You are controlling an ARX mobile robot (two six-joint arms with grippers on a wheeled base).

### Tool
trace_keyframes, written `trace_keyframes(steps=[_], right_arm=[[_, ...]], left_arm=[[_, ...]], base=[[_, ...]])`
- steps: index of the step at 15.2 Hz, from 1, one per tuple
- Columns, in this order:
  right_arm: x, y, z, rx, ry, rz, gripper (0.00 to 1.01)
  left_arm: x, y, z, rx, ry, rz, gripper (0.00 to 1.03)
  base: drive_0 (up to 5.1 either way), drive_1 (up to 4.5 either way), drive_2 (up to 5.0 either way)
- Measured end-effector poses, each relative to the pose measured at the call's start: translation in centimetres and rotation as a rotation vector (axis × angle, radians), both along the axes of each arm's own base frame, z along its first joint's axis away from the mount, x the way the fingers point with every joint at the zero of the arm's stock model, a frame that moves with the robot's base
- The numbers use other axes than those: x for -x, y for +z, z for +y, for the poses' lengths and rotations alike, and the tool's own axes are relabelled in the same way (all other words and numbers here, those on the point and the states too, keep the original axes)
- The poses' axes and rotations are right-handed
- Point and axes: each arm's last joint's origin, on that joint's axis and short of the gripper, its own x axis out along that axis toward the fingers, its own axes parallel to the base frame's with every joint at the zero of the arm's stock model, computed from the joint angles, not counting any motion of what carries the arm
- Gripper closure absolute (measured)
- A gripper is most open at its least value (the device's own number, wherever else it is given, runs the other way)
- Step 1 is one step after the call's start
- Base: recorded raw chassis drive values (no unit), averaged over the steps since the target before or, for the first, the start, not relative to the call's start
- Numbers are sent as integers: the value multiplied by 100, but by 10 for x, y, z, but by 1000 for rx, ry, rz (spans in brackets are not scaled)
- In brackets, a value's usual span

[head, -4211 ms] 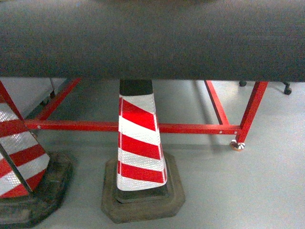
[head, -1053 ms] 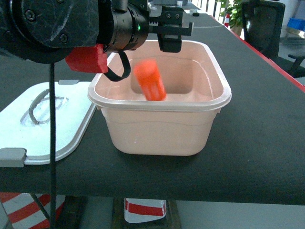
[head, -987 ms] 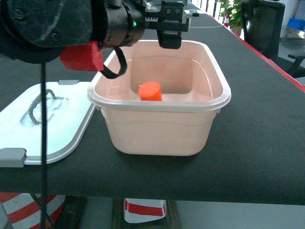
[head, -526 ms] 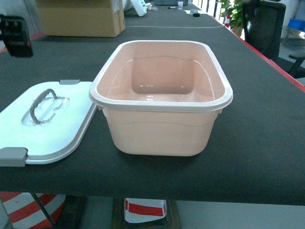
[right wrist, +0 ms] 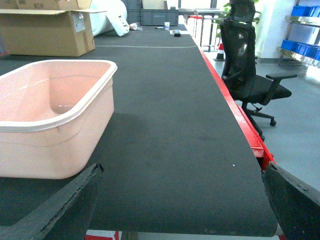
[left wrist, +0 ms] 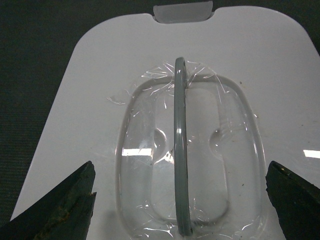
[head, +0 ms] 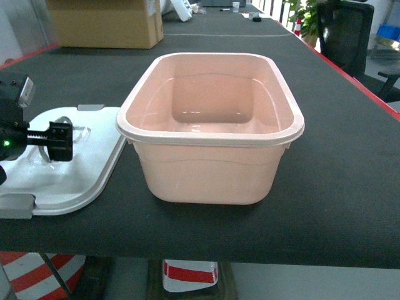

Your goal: Pick capacitor and pack into box

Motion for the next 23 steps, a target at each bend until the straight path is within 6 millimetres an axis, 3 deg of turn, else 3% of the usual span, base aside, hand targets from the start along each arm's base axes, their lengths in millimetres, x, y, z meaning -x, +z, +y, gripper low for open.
trace_keyframes(steps=[1,2,5,9,10,15,16,17,21,23], right_arm=[[0,0,0,0,0,0,3],[0,0,0,0,0,0,3],[0,0,0,0,0,0,3],[0,0,0,0,0,0,3],[0,0,0,0,0,0,3],[0,0,0,0,0,0,3],[0,0,0,0,0,0,3],[0,0,0,0,0,0,3],[0,0,0,0,0,0,3],[0,0,0,0,0,0,3]], left_arm=[[-5,-6,0,1,0,15,5],[-7,-12,1,3,1,27,14],[-10,-14,3,10,5,8,53],[-16,-8,5,9,3,-27,97],[-17,-7,5,3,-4,-28,101],[-20,-2,6,-8,-12,-34,101],[-19,9,5,-8,-13,-42,101],[-18,33,4,-7,-11,-88,101],[-2,150,-7,4,-15,-333,101],[11,181,-28,25,-23,-342,101]], base=[[0,0,0],[0,0,0],[0,0,0],[0,0,0],[0,0,0],[0,0,0],[0,0,0],[0,0,0],[0,0,0],[0,0,0]])
